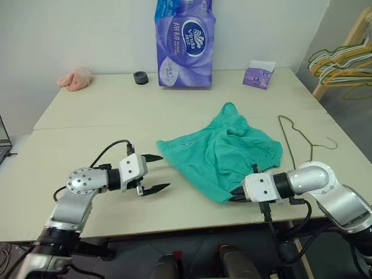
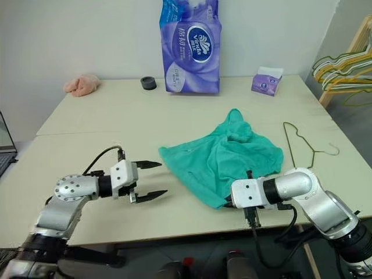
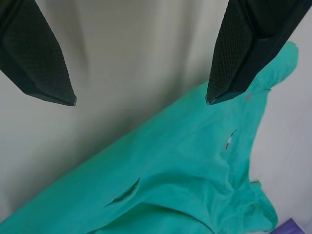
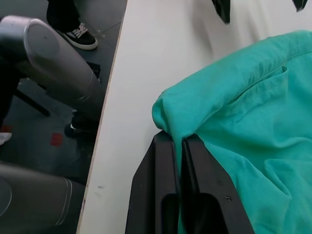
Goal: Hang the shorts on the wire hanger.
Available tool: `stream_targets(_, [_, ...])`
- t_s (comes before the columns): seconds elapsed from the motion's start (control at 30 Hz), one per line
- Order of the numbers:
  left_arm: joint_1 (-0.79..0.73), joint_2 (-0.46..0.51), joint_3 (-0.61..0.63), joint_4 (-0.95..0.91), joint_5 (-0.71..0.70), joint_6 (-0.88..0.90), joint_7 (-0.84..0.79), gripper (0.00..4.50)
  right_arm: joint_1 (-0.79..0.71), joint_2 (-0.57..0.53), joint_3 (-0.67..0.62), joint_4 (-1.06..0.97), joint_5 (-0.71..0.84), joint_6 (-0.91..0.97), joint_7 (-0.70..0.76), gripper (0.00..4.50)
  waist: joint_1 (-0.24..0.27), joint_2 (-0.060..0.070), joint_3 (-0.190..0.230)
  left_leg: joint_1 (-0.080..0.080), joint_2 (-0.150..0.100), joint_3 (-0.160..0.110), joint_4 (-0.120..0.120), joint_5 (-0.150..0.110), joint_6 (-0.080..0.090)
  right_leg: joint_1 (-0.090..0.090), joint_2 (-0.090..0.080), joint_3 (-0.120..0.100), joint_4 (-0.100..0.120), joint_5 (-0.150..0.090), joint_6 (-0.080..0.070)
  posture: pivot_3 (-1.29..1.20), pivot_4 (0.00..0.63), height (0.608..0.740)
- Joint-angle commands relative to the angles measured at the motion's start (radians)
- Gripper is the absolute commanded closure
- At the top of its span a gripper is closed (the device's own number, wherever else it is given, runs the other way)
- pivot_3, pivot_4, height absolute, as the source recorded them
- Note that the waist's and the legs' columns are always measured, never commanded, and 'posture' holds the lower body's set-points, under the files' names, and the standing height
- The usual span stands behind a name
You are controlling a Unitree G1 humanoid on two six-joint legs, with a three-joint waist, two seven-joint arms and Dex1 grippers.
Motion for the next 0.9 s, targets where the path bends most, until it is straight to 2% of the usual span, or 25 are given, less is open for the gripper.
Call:
stream_targets(0.03, [-0.063, -0.033, -0.017, 0.090, 0.077, -0.166, 0.072, 0.00, -0.003, -0.019, -0.054, -0.065, 0.050, 0.036, 0.004, 4.48, -0.001, 0.000, 0.000, 0.000, 0.000, 0.000, 0.000, 0.000, 0.000, 0.000, 0.000, 0.000, 0.000, 0.000, 0.000, -0.20, 0.106, 0.740])
stream_targets(0.33, [-0.231, -0.066, -0.052, 0.379, 0.233, -0.420, 0.236, 0.00, 0.044, -0.060, -0.083, -0.125, 0.058, 0.057, -0.006, 4.48, -0.006, -0.001, 0.000, 0.000, 0.000, 0.001, 0.000, 0.000, 0.000, 0.000, 0.000, -0.001, 0.000, 0.000, 0.001, -0.23, 0.112, 0.740])
stream_targets(0.67, [-0.334, -0.084, -0.163, 0.593, 0.423, -0.536, 0.368, 0.00, 0.048, -0.064, -0.124, -0.157, 0.105, 0.087, -0.017, 4.48, -0.017, -0.003, 0.002, 0.000, 0.000, 0.002, 0.001, 0.000, 0.000, 0.000, 0.000, -0.002, 0.000, 0.002, 0.003, -0.24, 0.116, 0.740])
stream_targets(0.77, [-0.376, -0.091, -0.193, 0.662, 0.494, -0.561, 0.450, 0.65, 0.044, -0.065, -0.141, -0.169, 0.131, 0.102, -0.019, 4.50, -0.019, -0.003, 0.002, 0.000, 0.000, 0.002, 0.001, 0.000, 0.000, 0.000, 0.000, -0.002, 0.000, 0.002, 0.004, -0.25, 0.116, 0.740])
stream_targets(0.9, [-0.426, -0.099, -0.228, 0.730, 0.554, -0.586, 0.528, 1.91, 0.049, -0.074, -0.149, -0.180, 0.140, 0.107, -0.018, 4.50, -0.028, -0.004, 0.002, 0.000, 0.000, 0.002, 0.001, 0.000, 0.000, 0.000, 0.000, -0.002, 0.000, 0.003, 0.005, -0.26, 0.117, 0.740])
